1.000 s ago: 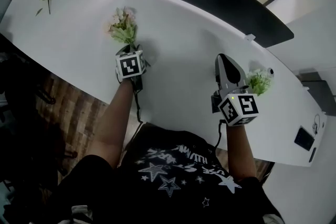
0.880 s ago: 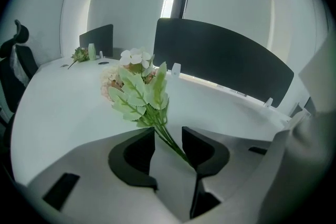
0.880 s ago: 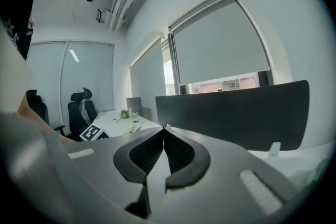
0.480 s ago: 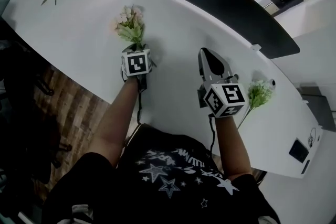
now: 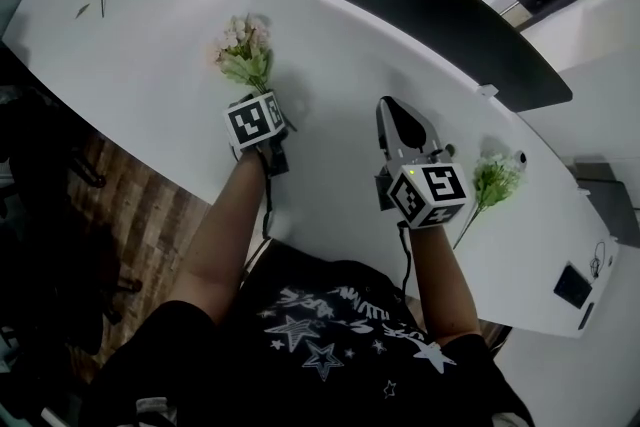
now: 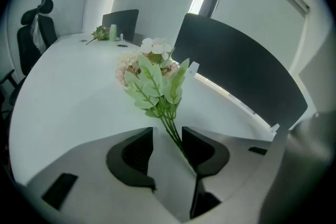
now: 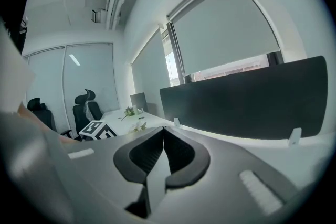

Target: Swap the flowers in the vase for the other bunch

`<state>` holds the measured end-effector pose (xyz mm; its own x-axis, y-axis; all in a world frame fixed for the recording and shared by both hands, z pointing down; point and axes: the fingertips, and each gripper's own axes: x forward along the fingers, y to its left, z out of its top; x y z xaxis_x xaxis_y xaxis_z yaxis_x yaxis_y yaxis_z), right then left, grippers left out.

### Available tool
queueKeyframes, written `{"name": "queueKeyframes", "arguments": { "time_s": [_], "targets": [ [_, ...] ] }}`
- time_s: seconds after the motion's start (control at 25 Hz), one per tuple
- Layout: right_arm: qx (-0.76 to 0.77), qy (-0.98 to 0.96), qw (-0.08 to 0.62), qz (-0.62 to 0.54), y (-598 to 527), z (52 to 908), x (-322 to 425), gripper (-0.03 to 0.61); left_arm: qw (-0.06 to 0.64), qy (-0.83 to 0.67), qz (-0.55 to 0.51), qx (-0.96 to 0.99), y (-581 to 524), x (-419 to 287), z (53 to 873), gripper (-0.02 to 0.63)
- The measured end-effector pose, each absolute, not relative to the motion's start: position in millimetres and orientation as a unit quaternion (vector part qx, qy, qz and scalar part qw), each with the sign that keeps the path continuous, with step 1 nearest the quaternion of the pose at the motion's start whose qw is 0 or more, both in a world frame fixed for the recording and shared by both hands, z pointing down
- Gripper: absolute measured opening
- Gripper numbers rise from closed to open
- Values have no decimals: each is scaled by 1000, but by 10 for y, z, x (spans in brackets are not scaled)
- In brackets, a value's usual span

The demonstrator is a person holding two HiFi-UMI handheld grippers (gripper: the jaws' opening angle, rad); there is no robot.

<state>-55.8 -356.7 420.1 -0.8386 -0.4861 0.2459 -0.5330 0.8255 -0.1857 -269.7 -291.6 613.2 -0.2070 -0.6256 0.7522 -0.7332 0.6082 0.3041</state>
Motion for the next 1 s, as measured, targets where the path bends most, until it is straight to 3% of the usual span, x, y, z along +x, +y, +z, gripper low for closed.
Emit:
{"name": "queueKeyframes", "arguments": {
  "time_s": [0.32, 0.52, 0.76, 1.0],
  "targets": [
    [252, -953, 93, 138, -3542, 4273, -677, 5, 488, -769, 62, 408, -3002, -2775, 6177, 161],
    [244, -955, 91, 144, -3515, 4299, -720, 5, 485, -786, 83, 374, -2974, -2868, 6175, 82],
    [246, -953, 94, 147, -3482, 4308, -663, 5, 495, -774, 32, 393, -2926, -2866, 6195, 50],
    [259, -949, 93, 152, -3460, 4303, -547, 5, 504, -723, -88, 464, -3011, -2602, 6029, 40]
  ]
}}
